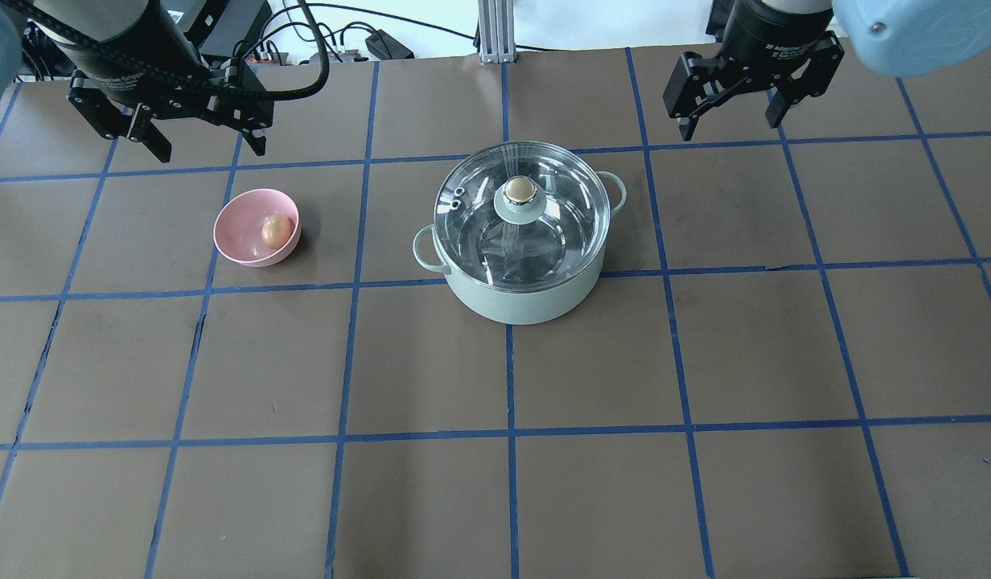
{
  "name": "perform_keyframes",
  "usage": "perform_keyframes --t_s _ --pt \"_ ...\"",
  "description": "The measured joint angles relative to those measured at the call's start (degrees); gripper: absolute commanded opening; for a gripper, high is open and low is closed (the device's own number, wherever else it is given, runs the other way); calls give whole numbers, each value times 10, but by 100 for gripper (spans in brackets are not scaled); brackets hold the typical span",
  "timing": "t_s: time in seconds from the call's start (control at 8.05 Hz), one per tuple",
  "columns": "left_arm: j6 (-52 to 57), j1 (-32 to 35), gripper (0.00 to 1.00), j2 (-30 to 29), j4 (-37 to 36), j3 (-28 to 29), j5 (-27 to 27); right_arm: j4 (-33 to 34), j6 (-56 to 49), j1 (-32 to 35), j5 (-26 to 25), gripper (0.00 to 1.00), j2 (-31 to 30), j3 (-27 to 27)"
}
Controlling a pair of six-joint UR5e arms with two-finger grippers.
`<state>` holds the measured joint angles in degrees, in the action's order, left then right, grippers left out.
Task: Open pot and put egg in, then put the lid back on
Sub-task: 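Lower the right gripper to the lid knob while the left nears the bowl, then grasp the lid knob with the right gripper while the left gripper descends into the bowl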
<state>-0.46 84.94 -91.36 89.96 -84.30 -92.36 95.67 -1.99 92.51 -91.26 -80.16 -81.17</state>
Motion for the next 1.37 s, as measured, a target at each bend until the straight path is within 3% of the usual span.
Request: perform_keyframes --t_s 0.25,0.75,1.37 --pt "1 -22 100 -11 -14 0 1 13 68 57 -2 100 40 31" --pt "-20 -27 100 -96 -115 -4 9 84 180 146 4 100 117 45" --pt "48 -27 100 -156 -246 -66 13 108 196 164 19 100 156 30"
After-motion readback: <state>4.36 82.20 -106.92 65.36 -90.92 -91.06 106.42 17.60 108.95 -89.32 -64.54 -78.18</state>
